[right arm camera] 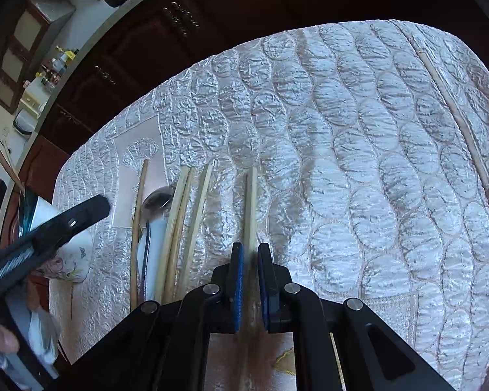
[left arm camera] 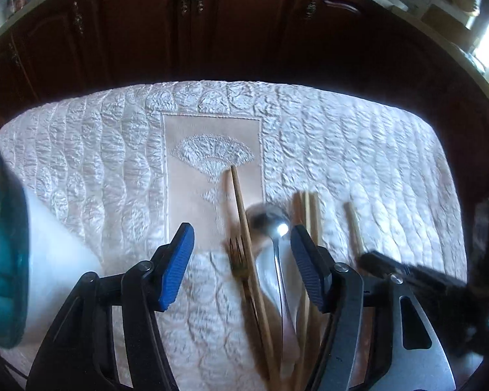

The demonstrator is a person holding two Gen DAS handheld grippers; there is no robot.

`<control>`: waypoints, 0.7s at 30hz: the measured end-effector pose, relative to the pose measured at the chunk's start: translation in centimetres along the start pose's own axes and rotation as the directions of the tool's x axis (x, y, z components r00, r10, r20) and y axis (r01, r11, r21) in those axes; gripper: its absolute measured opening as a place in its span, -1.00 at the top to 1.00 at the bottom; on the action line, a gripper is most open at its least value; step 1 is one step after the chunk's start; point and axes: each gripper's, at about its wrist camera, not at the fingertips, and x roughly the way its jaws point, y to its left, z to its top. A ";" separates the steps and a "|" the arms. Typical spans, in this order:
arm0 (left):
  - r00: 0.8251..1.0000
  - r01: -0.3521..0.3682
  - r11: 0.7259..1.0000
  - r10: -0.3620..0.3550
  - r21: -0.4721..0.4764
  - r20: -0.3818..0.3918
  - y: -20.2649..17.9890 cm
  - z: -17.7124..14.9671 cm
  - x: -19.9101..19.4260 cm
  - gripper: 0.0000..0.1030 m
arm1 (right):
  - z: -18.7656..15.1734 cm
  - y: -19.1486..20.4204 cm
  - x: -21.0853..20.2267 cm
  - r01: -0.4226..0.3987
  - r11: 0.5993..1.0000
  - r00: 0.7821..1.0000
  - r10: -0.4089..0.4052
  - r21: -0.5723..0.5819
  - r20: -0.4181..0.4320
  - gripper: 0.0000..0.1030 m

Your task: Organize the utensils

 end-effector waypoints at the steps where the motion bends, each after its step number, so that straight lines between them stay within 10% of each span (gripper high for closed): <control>1: 1.000 -0.007 1.000 0.007 -0.009 -0.006 0.1 0.3 0.6 -0.13 | 0.1 0.0 0.0 0.002 1.000 1.000 -0.002 -0.007 0.000 0.84; 13: 0.994 -0.086 0.995 0.081 -0.054 -0.076 0.3 2.6 5.8 0.01 | 3.7 1.7 3.3 0.000 0.998 0.999 -0.002 -0.060 -0.036 0.73; 17: 0.992 -0.098 0.995 0.096 -0.023 -0.086 0.0 2.7 7.1 0.71 | 3.9 2.2 3.5 -0.014 0.997 0.999 0.012 -0.071 -0.032 0.86; 21: 0.998 -0.021 0.999 0.019 -0.040 -0.066 0.6 2.8 5.8 0.86 | 4.0 3.0 1.7 -0.050 0.996 0.999 0.050 -0.074 -0.001 0.87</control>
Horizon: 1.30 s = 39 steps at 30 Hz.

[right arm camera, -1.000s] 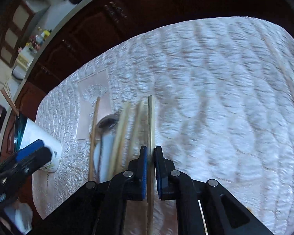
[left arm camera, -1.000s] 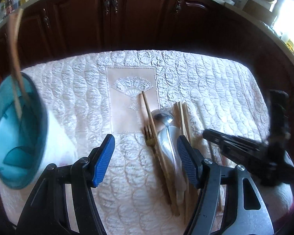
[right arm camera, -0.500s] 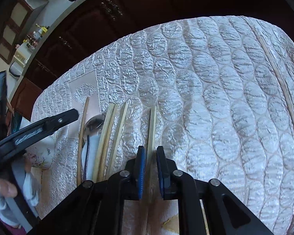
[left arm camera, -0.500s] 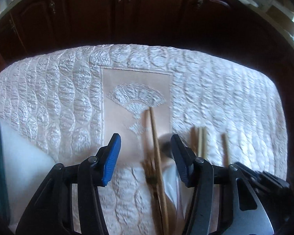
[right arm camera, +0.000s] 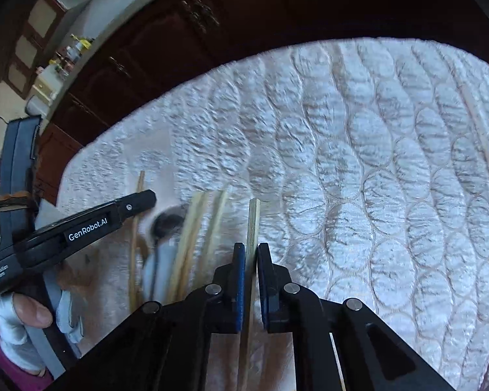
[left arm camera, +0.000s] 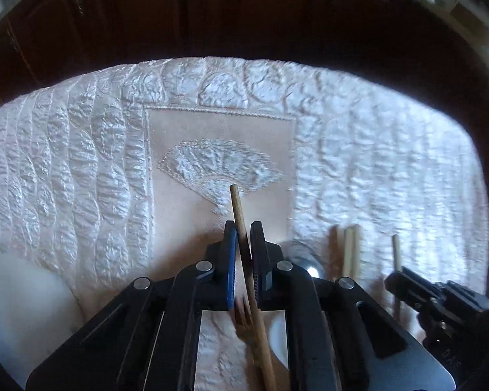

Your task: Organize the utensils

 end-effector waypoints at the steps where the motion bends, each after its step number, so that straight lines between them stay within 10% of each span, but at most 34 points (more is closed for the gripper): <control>1: 1.000 0.013 1.000 -0.013 -0.001 0.011 0.2 -0.1 -0.7 0.87 | 0.0 0.3 -0.8 -0.009 1.000 1.000 0.010 -0.005 0.015 0.88; 16: 0.962 0.188 0.980 -0.197 0.069 0.187 1.5 -5.0 -15.0 0.90 | -3.0 4.4 -11.9 -0.088 0.992 0.976 0.103 -0.088 0.189 0.90; 39: 0.935 0.179 0.983 -0.185 0.049 0.302 7.2 -9.2 -23.6 0.91 | -4.2 13.6 -16.1 -0.056 0.960 0.961 0.127 -0.276 0.247 0.90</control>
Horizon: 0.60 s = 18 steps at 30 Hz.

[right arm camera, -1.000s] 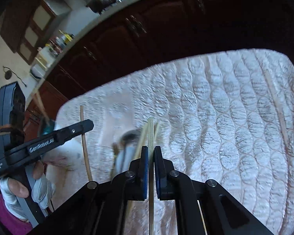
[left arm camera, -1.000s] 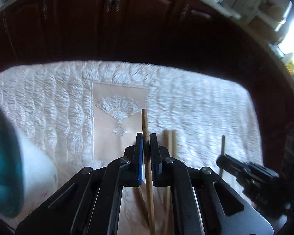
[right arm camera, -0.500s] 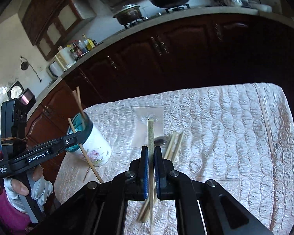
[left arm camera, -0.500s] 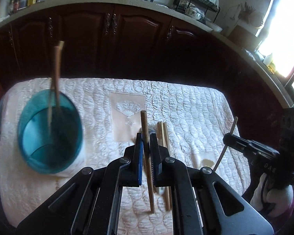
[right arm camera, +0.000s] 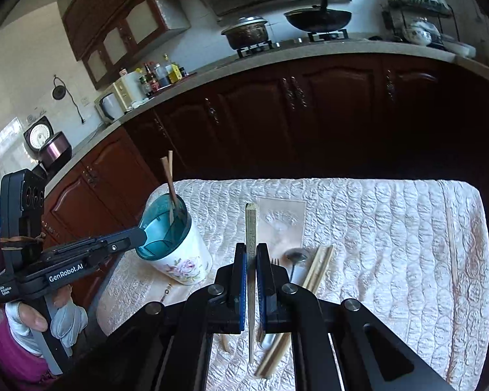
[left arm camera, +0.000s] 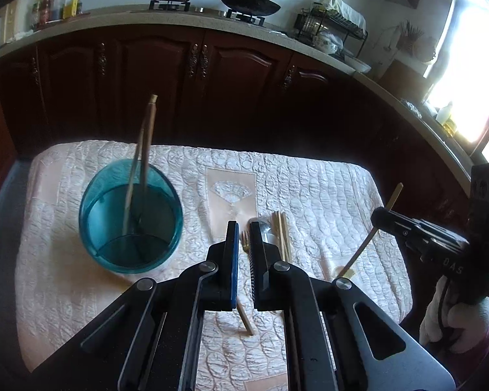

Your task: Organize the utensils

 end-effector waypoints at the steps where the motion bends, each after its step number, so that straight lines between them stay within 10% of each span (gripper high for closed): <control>1: 1.000 -0.001 1.000 0.001 -0.002 -0.001 0.2 -0.1 -0.1 0.91 | 0.0 0.2 0.1 -0.001 1.000 1.000 0.001 -0.003 -0.001 0.90; 18: 0.991 -0.070 0.996 0.063 -0.052 -0.118 2.4 -4.3 3.6 0.78 | -0.5 0.2 0.3 -0.010 1.000 1.000 0.010 0.022 -0.007 0.90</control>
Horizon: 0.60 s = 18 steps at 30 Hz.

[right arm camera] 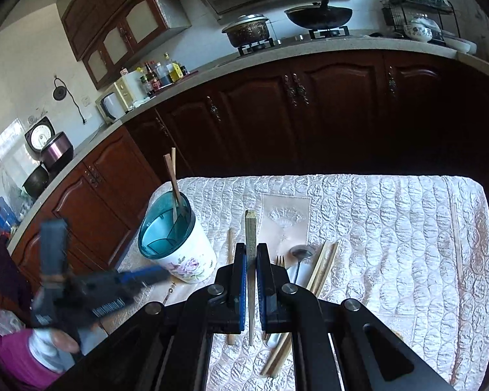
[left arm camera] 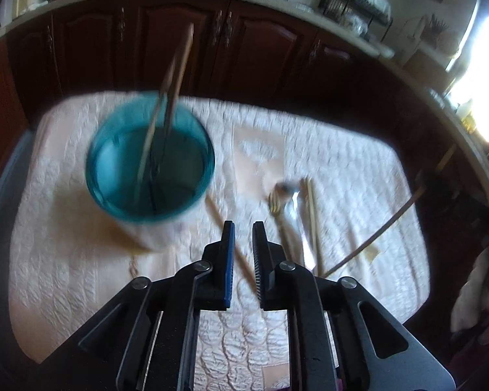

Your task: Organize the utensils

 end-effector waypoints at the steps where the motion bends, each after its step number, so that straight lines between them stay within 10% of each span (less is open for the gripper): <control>1: 1.000 -0.007 1.000 0.007 0.001 -0.020 -0.1 -0.5 0.8 0.77 | -0.1 -0.2 0.0 0.001 1.000 1.000 -0.001 0.004 -0.001 0.90; 8: 0.995 -0.014 1.000 0.017 0.023 -0.095 -1.3 -2.1 4.6 0.40 | -0.5 -2.6 -0.7 0.027 0.999 1.000 -0.027 0.043 -0.001 0.90; 18: 0.979 -0.084 0.993 0.098 0.086 -0.179 -2.9 -2.6 9.5 0.39 | -1.5 -6.5 -1.7 0.034 0.990 0.999 -0.035 0.139 0.009 0.90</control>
